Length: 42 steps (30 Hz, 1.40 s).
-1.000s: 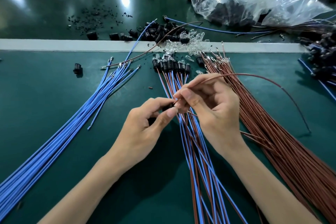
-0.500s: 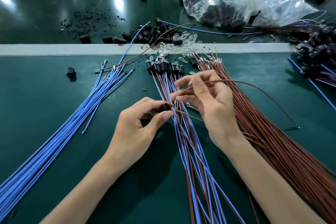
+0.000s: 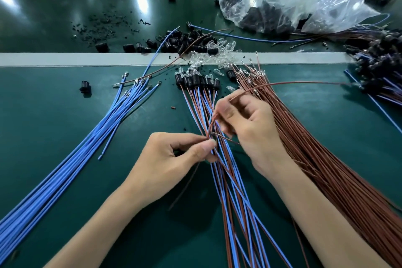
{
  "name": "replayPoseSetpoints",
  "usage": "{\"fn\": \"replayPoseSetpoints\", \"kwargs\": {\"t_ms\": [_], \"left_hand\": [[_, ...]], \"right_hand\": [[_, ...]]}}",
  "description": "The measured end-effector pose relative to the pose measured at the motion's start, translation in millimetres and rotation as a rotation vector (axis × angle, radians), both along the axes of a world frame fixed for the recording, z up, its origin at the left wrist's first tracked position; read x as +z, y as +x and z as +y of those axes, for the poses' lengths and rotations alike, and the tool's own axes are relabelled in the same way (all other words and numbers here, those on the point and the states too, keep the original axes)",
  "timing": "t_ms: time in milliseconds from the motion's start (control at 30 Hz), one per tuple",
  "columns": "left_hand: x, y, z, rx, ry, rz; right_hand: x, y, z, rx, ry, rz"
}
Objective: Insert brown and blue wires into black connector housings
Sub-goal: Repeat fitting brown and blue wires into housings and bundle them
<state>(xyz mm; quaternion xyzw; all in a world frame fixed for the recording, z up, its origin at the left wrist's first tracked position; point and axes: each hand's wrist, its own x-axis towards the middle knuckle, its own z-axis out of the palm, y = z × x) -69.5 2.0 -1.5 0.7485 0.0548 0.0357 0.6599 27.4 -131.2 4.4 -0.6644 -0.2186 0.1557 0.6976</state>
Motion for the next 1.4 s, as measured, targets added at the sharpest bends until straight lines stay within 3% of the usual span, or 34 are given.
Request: {"fn": "replayPoseSetpoints", "kwargs": {"t_ms": [133, 333, 533, 733, 933, 1100, 1267, 1400], "left_hand": [[1.1, 0.7, -2.1, -0.035, 0.019, 0.035], [2.4, -0.2, 0.9, 0.002, -0.029, 0.04], [1.6, -0.8, -2.2, 0.001, -0.028, 0.059], [2.6, 0.3, -1.7, 0.019, -0.033, 0.037], [-0.8, -0.8, -1.2, 0.062, -0.017, -0.01], [-0.8, 0.4, 1.1, 0.071, -0.017, -0.029], [0.2, -0.9, 1.3, 0.088, -0.035, -0.07], [-1.7, 0.6, 1.1, 0.155, -0.071, -0.127]], "right_hand": [[-3.1, 0.1, 0.9, 0.154, -0.149, 0.025], [2.8, 3.2, -1.9, 0.058, 0.175, 0.201], [1.3, -3.8, 1.1, 0.182, 0.018, 0.127], [2.7, -3.0, 0.6, 0.086, 0.129, 0.179], [-1.0, -9.0, 3.5, 0.142, -0.055, 0.077], [3.4, -5.0, -0.2, 0.068, 0.108, 0.136], [-0.2, -13.1, 3.9, 0.201, 0.001, 0.092], [4.9, -9.6, 1.1, 0.146, -0.061, 0.09]]}}
